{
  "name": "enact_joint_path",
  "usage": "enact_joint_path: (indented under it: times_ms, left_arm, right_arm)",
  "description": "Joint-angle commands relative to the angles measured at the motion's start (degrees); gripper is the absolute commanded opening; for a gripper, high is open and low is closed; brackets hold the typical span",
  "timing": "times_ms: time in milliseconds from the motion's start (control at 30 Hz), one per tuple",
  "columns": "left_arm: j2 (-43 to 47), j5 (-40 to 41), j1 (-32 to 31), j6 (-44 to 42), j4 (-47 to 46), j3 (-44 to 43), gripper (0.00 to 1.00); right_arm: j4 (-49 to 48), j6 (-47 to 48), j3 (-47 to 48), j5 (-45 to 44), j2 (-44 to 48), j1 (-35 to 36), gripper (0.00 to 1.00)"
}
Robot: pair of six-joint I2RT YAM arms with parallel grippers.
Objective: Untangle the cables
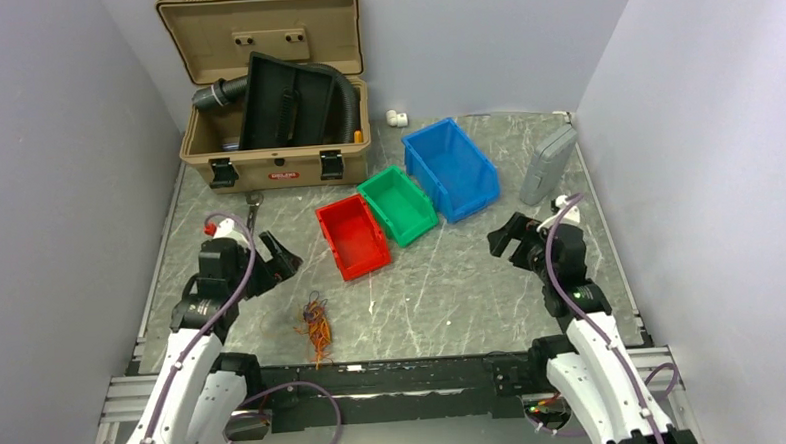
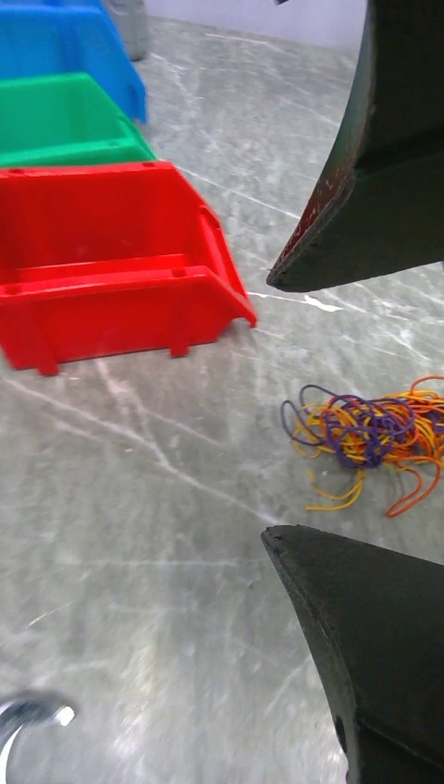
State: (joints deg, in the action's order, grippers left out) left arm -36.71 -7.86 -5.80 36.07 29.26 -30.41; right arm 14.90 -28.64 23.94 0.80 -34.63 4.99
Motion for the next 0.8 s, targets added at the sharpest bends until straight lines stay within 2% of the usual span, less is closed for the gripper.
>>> enact_joint_path:
  times_ms: [0, 67, 200, 333, 433, 600, 633, 733, 767]
  left_arm:
    - [-1.1, -5.1, -2.4, 3.4, -2.1, 2.9, 0.99]
    - [-1.6, -4.9, -4.0, 4.4, -2.4, 4.0, 0.96]
    - [-3.7, -4.6, -8.0, 7.2, -2.7, 6.3, 0.90]
    - [-7.3, -0.8, -14.3, 9.8, -3.1, 7.5, 0.85]
    - [-10.2, -0.2, -16.2, 10.3, -5.6, 9.0, 0.75]
    - [-15.4, 1.0, -17.6, 9.4, -8.1, 9.8, 0.50]
    - [-16.5, 0.9, -17.7, 9.1, -8.8, 9.8, 0.41]
    - [-19.4, -1.9, -17.7, 7.5, -11.1, 8.7, 0.02]
    - [-19.8, -3.9, -17.7, 6.7, -12.8, 8.0, 0.00]
  right_arm:
    - [-6.2, 1.8, 2.9, 14.8, -5.7, 2.1, 0.93]
    - [-7.4, 2.4, 3.9, 18.3, -9.3, 5.1, 0.91]
    - [-8.4, 2.4, 5.4, 17.6, -14.3, 13.2, 0.90]
    - [-12.5, 0.1, 3.8, 18.0, -14.8, 17.3, 0.88]
    - [-13.9, -0.8, 3.3, 16.6, -15.1, 20.2, 0.87]
    - [-14.4, -1.3, 3.2, 15.3, -15.2, 22.8, 0.87]
    - [-14.2, -1.3, 3.3, 15.1, -15.3, 23.2, 0.88]
    - [-14.3, -0.8, 3.6, 15.3, -15.6, 24.5, 0.88]
    - [-14.2, -0.5, 3.8, 15.7, -15.9, 24.9, 0.88]
